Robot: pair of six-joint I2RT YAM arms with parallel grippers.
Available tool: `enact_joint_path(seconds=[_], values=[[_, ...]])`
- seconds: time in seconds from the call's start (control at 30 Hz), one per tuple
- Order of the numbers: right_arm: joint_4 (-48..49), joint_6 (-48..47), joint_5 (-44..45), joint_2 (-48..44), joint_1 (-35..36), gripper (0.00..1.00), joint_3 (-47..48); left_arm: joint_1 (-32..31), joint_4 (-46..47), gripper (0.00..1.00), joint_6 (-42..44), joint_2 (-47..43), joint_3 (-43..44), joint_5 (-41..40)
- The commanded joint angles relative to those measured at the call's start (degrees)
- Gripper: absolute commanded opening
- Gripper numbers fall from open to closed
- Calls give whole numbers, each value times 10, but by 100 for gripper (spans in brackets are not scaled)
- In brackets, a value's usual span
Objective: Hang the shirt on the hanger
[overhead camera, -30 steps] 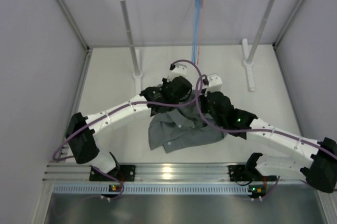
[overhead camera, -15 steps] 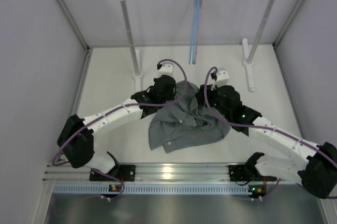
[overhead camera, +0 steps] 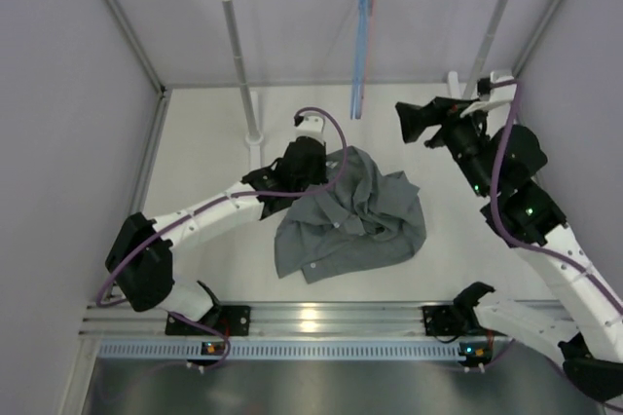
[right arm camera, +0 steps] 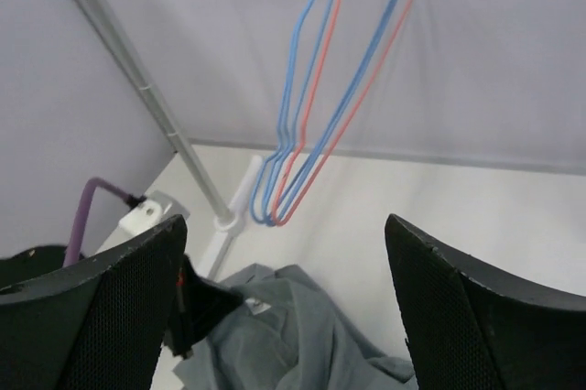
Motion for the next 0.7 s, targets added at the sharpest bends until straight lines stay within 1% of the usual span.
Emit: enact_joint_path(seconds=[0.0,0.03,0.07,0.1,0.2,0.33,0.5,0.63,0.67], values=[[-39,-8,-17,85,-51,85,54,-2,37,0,-3,-12,27,19],[-46,-1,-32,121,-72,84,92,-2,38,0,-2,-13,27,23],[-46,4,-51,136,-80,83,109,-2,37,0,-2,-15,26,23],[-43,10,-78,147,-85,83,122,-2,36,0,-2,-20,23,21],[-21,17,-98,187,-88,81,167,-2,38,0,-4,-28,17,21],[-20,30,-97,260,-89,74,240,-3,37,0,1,-28,15,27],[-14,41,-78,332,-87,68,280,-3,37,0,4,-34,11,23],[-14,40,-63,349,-85,65,292,-3,37,0,10,-42,6,16],[-14,35,-57,349,-83,62,292,-3,37,0,10,-46,3,15]])
